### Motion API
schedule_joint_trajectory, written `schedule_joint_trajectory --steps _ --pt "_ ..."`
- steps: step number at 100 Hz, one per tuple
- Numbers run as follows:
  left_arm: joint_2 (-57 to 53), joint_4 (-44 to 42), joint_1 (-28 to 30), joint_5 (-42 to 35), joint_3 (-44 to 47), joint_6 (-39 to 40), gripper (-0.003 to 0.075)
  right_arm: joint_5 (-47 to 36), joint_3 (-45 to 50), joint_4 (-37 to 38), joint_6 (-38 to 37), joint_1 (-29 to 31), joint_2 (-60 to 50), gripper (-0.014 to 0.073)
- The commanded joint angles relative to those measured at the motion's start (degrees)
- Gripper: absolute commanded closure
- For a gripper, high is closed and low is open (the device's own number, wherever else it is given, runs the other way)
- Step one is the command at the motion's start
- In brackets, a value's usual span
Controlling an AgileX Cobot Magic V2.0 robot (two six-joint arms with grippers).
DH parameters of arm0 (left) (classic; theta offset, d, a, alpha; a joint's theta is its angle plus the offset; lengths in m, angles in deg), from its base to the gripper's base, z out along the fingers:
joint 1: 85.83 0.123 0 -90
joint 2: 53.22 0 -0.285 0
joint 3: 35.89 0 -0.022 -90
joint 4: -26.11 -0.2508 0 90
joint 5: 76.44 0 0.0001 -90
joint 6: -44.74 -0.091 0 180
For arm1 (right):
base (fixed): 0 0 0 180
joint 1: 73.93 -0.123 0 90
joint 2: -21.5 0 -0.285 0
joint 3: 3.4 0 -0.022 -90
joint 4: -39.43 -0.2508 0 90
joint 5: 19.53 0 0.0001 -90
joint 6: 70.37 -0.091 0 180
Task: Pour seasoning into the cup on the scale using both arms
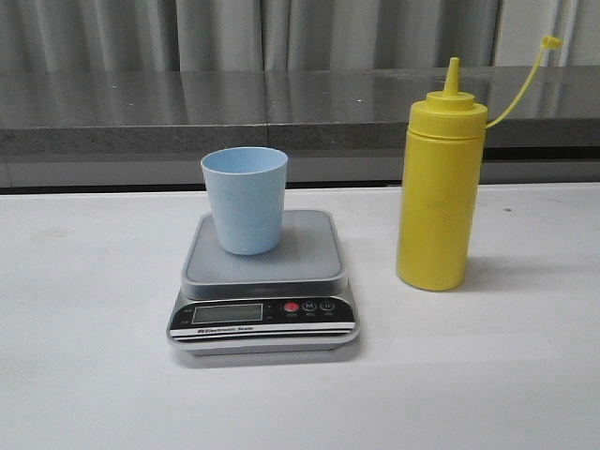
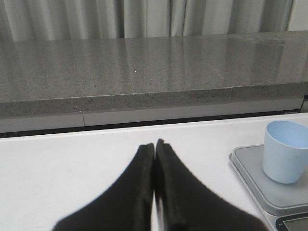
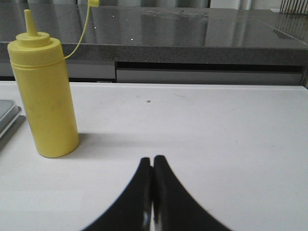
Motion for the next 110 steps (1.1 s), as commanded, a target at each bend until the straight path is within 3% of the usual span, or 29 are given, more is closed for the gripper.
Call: schedule_joint_trajectory --steps 1,48,80,110 --pt "0.5 0.1 0.0 -4.9 -1.6 0.5 0.0740 -4.7 -1.2 0.2 0.1 0.2 -1.2 0.0660" --pt "0.3 0.1 0.0 -5.0 -1.2 0.5 0.0740 -4.7 -1.2 0.2 0.1 0.2 -1.2 0.0660" --pt "-8.6 0.2 0.0 -10.9 10.4 0.5 0.0740 -4.7 -1.2 0.2 0.1 0.2 -1.2 0.0660" --pt "-16.2 0.6 2.6 -11.5 16.9 0.5 0.0740 -4.7 -1.2 0.2 0.1 0.2 -1.2 0.0660"
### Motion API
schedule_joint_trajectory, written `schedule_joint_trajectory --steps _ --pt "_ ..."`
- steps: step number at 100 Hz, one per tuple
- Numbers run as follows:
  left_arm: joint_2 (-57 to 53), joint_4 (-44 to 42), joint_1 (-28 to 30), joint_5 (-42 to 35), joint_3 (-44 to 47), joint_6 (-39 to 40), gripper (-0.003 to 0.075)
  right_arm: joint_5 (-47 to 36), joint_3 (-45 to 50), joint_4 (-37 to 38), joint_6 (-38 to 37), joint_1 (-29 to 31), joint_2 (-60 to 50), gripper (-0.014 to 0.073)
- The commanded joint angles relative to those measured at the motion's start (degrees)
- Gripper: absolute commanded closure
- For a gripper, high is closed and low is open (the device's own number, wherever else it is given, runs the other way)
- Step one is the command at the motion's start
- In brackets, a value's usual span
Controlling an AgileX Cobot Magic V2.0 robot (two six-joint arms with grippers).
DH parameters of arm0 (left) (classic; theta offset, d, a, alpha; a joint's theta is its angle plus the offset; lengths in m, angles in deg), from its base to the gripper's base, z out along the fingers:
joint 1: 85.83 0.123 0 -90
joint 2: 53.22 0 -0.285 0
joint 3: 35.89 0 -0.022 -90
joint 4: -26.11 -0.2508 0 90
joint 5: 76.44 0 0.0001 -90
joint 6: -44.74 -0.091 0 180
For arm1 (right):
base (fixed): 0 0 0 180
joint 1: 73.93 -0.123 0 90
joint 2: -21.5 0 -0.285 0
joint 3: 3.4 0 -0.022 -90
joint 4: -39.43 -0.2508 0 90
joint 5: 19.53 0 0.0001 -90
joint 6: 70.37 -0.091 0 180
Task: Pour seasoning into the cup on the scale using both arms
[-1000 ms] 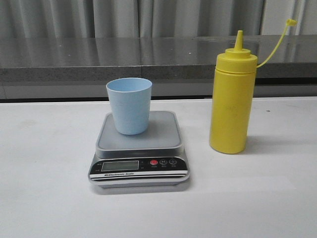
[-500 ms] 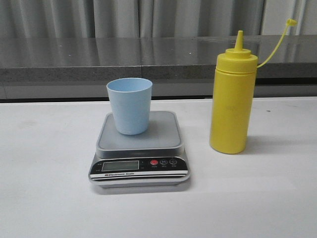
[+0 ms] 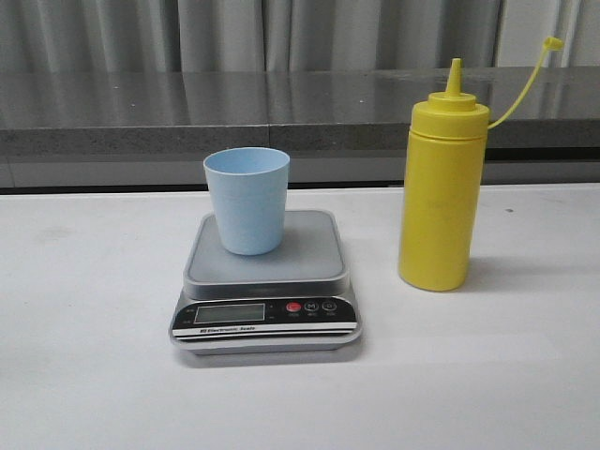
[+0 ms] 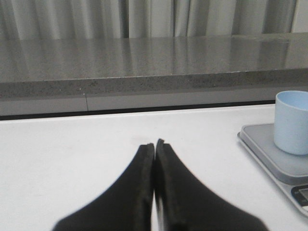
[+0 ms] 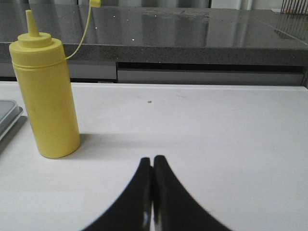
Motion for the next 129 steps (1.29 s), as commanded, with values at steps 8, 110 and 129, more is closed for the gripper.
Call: schedule_joint_trajectory --steps 8,110,129 --pt "-1.5 0.7 1.8 -5.5 -0.2 0.5 0.0740 -4.7 -1.2 0.2 0.2 0.2 -1.2 0.0660" --pt "-1.7 0.7 2.4 -1.7 2.5 0.5 0.0740 -4.7 -1.2 0.2 0.2 0.2 -1.2 0.0660" --pt "-1.7 0.7 2.4 -1.7 2.5 0.5 0.0740 -4.7 -1.2 0.2 0.2 0.2 -1.2 0.0660"
